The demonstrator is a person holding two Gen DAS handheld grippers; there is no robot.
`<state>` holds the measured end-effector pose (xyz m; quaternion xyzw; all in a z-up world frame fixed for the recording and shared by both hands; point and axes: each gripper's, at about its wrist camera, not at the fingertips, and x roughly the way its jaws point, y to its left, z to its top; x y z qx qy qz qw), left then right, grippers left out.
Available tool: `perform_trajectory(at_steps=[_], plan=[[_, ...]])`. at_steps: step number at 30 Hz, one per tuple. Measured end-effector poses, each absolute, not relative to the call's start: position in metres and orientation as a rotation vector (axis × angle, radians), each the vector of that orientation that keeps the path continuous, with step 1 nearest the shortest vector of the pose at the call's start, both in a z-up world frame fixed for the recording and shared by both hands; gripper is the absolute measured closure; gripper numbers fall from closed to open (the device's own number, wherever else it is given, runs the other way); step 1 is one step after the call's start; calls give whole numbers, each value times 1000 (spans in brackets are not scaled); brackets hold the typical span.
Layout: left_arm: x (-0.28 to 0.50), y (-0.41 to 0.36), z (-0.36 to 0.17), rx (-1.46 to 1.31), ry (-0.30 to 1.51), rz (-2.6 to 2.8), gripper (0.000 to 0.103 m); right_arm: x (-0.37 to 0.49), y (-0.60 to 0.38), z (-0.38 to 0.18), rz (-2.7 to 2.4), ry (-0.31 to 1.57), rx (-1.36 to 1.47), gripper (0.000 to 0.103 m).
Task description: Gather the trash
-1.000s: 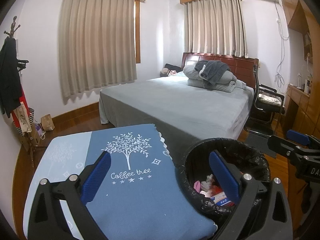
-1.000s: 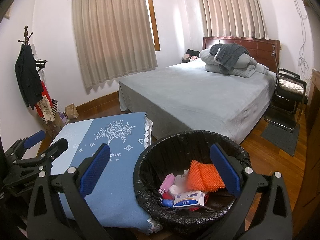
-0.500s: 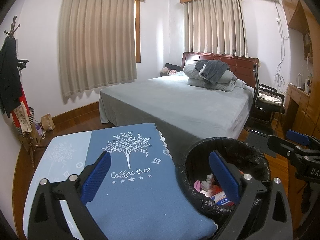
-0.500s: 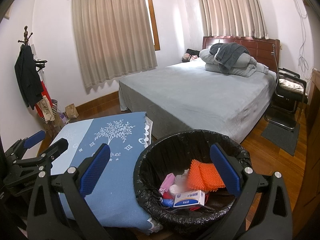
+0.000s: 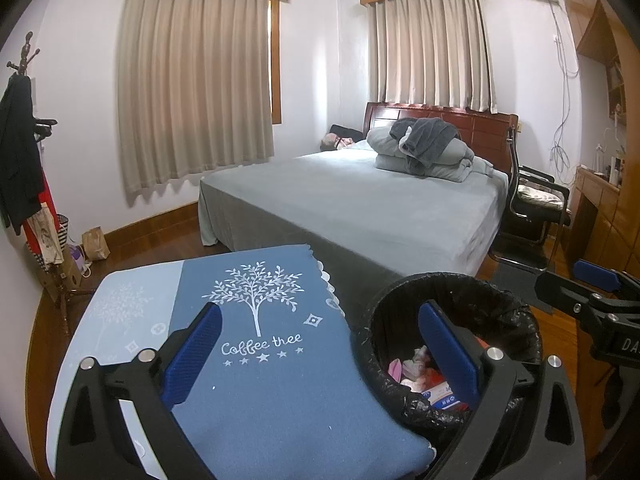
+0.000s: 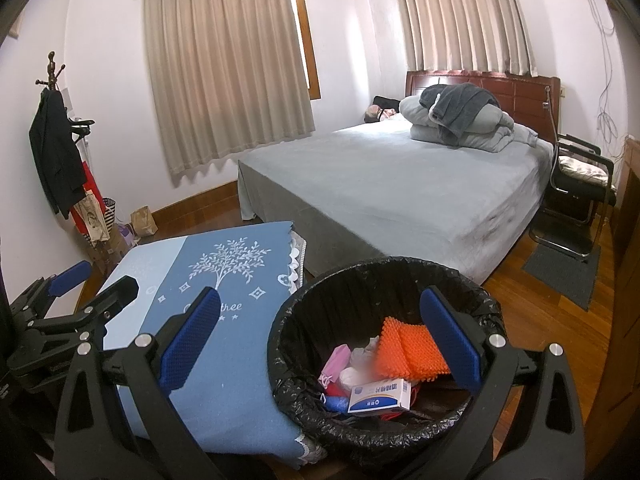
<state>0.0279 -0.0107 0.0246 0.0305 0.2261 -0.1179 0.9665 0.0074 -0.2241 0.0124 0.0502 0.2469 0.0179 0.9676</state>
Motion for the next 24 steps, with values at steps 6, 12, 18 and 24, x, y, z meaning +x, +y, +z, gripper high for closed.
perform_trajectory(at_steps=[6, 12, 18, 24], plan=[[28, -11, 25, 61, 458, -239, 6, 7, -224, 13, 37, 501, 102, 6], [27, -11, 22, 63, 460, -241, 6, 7, -224, 11, 37, 505, 102, 6], [26, -12, 19, 63, 459, -242, 6, 4, -222, 7, 37, 509, 104, 6], [25, -14, 18, 65, 463, -242, 6, 4, -222, 6, 38, 512, 105, 6]])
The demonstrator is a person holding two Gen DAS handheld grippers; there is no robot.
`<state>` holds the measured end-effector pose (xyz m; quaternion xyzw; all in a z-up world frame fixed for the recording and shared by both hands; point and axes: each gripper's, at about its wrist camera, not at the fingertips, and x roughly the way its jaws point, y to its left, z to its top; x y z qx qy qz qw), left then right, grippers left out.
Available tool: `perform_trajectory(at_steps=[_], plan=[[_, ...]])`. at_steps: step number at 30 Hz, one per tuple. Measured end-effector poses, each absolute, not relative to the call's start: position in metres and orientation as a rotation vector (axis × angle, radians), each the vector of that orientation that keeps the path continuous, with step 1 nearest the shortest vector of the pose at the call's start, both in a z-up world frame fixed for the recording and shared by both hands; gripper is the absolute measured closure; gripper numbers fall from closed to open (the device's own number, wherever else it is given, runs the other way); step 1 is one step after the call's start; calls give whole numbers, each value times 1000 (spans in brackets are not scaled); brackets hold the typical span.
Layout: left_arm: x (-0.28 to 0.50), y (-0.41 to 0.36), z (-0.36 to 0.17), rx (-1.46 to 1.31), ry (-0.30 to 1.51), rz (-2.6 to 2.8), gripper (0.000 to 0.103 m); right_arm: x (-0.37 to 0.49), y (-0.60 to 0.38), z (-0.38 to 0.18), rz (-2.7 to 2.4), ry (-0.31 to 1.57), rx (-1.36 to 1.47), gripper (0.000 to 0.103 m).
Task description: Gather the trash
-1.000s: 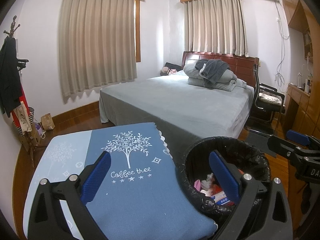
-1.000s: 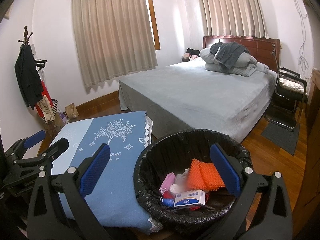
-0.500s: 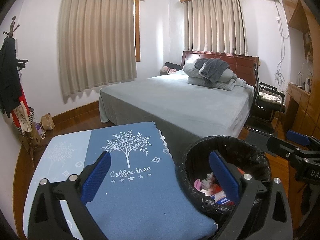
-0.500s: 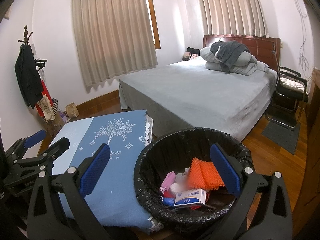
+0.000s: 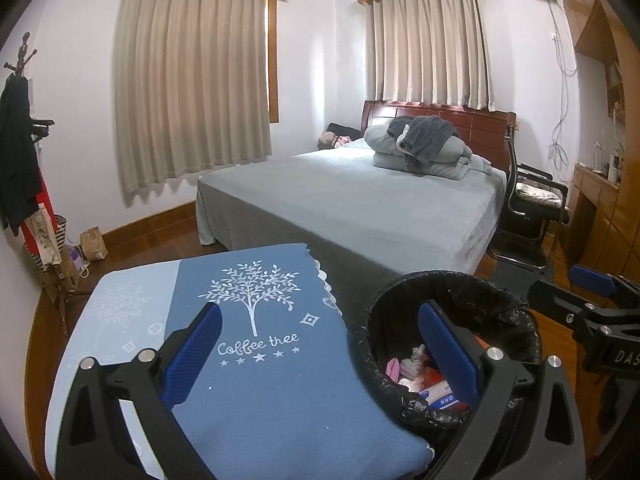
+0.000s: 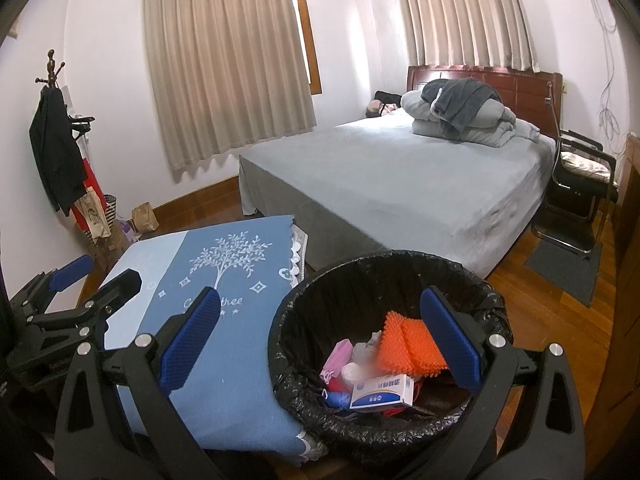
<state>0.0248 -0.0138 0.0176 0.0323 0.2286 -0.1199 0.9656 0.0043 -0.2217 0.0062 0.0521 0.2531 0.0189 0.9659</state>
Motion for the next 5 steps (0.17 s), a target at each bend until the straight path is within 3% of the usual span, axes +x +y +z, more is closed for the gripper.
perform_trajectory(at_steps=[5], plan=[[26, -15, 18, 66, 463, -243, 6, 4, -221, 4, 38, 515, 107, 6]])
